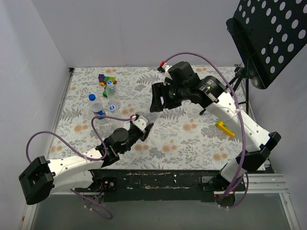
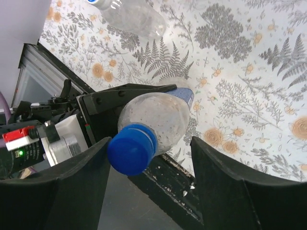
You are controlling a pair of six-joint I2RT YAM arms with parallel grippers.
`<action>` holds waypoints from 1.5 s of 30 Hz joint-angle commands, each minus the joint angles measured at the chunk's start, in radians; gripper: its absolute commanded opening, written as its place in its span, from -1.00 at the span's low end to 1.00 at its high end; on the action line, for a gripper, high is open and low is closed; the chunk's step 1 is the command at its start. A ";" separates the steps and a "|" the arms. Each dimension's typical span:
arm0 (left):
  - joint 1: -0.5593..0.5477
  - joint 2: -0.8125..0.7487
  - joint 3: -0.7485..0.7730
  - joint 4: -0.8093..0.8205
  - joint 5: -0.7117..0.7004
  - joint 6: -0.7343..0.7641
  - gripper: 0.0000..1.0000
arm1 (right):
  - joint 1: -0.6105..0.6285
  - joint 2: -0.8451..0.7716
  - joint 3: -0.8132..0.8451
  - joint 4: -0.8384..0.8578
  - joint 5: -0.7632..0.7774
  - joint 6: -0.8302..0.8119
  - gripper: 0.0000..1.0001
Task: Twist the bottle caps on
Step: Screw the bottle cap onto the plastic bottle.
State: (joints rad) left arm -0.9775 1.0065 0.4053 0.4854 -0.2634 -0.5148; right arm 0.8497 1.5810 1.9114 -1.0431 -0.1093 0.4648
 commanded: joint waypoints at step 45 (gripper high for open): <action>0.215 0.030 0.179 -0.074 0.874 -0.177 -0.41 | -0.216 -0.196 -0.106 0.130 -0.857 -1.000 0.21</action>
State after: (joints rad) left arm -0.7677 1.0447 0.5438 0.4107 0.5915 -0.6895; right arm 0.6247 1.3834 1.7599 -0.8856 -0.9329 -0.5095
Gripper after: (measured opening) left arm 0.347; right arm 0.615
